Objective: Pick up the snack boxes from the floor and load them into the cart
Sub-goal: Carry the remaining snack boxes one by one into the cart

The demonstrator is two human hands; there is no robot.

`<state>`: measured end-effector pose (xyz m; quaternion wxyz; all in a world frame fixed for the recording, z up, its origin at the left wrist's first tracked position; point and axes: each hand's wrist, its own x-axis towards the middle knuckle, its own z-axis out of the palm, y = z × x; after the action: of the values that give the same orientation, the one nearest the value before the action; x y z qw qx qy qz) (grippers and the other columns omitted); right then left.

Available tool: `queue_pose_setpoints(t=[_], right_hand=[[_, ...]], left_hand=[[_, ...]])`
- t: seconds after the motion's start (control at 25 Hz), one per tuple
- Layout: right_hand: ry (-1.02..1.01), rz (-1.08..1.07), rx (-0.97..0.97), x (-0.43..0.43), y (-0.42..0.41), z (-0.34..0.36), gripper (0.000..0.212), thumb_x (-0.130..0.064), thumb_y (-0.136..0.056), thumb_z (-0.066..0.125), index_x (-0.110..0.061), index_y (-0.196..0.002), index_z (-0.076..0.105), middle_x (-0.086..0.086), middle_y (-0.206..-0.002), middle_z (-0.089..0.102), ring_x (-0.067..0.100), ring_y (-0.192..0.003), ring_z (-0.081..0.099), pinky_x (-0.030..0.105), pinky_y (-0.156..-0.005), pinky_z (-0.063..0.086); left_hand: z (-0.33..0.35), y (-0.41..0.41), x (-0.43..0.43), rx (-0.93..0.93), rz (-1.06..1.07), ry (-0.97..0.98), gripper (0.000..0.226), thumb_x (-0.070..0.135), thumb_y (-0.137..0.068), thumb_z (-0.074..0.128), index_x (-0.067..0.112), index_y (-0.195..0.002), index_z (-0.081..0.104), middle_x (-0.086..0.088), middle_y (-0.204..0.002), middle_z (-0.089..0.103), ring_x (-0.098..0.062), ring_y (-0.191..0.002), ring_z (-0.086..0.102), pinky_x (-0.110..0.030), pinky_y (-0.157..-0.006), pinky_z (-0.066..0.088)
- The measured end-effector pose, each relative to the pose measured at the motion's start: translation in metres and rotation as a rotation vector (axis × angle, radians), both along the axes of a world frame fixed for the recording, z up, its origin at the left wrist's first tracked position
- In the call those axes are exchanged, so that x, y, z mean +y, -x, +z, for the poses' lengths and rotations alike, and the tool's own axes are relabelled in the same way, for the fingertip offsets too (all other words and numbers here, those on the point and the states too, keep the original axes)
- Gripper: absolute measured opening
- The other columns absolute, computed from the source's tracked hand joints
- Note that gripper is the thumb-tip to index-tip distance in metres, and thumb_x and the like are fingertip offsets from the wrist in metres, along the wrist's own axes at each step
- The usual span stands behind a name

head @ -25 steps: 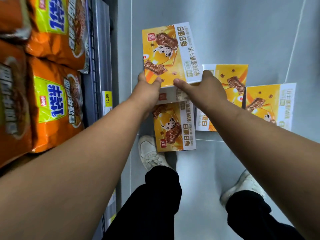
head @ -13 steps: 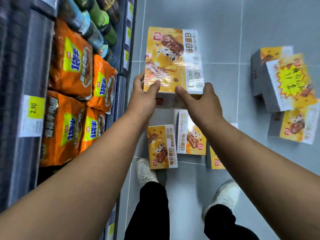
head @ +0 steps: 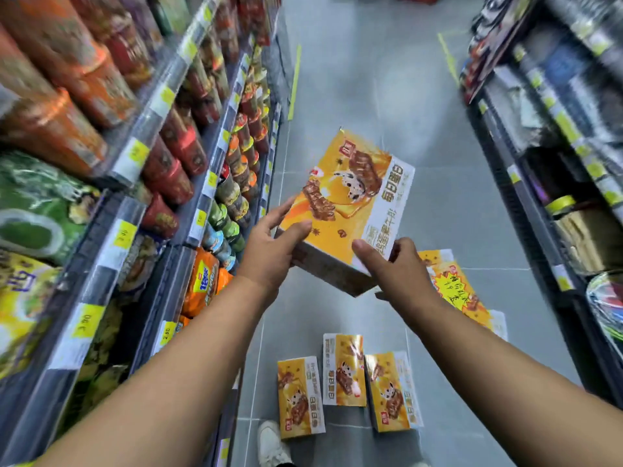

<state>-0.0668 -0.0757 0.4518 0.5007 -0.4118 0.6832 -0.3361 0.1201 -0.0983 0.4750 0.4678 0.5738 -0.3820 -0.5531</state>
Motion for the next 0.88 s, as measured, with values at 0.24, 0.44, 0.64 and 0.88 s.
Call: queue_pose_setpoints(t=[0.24, 0.44, 0.64, 0.88], right_hand=[[0.001, 0.014, -0.170, 0.002, 0.059, 0.091, 0.061, -0.059, -0.074, 0.072, -0.020, -0.111, 0.043, 0.002, -0.116, 0.062, 0.023, -0.097, 0.066, 0.044, -0.072, 0.058], [0.187, -0.157, -0.263, 0.019, 0.136, 0.153, 0.082, -0.033, -0.075, 0.080, -0.036, -0.134, 0.023, 0.003, -0.132, 0.044, 0.029, -0.108, 0.061, 0.048, -0.076, 0.057], [0.089, 0.092, -0.332, 0.046, 0.206, 0.193, 0.040, -0.024, -0.083, 0.073, -0.024, -0.119, 0.057, 0.012, -0.108, 0.071, 0.031, -0.101, 0.067, 0.055, -0.096, 0.049], [0.096, 0.055, -0.429, 0.097, 0.239, 0.237, 0.054, -0.017, -0.067, 0.076, -0.023, -0.116, 0.055, 0.011, -0.107, 0.071, 0.030, -0.090, 0.070, 0.055, -0.087, 0.054]], left_hand=[[0.096, 0.012, 0.035, -0.015, -0.047, 0.092, 0.035, 0.013, -0.084, 0.067, 0.022, -0.118, 0.065, 0.007, -0.074, 0.070, -0.008, -0.061, 0.064, -0.020, -0.050, 0.049], [0.154, 0.032, 0.060, -0.042, -0.147, 0.173, 0.071, 0.041, -0.054, 0.073, 0.016, -0.120, 0.066, -0.003, -0.084, 0.067, -0.015, -0.069, 0.063, -0.030, -0.063, 0.051], [0.203, 0.066, 0.081, -0.059, -0.255, 0.241, 0.054, 0.029, -0.065, 0.075, 0.011, -0.115, 0.066, -0.002, -0.077, 0.071, -0.016, -0.063, 0.064, -0.021, -0.051, 0.050], [0.249, 0.106, 0.090, 0.026, -0.272, 0.272, 0.056, 0.023, -0.066, 0.074, 0.013, -0.119, 0.062, -0.010, -0.086, 0.067, -0.010, -0.053, 0.063, -0.016, -0.043, 0.045]])
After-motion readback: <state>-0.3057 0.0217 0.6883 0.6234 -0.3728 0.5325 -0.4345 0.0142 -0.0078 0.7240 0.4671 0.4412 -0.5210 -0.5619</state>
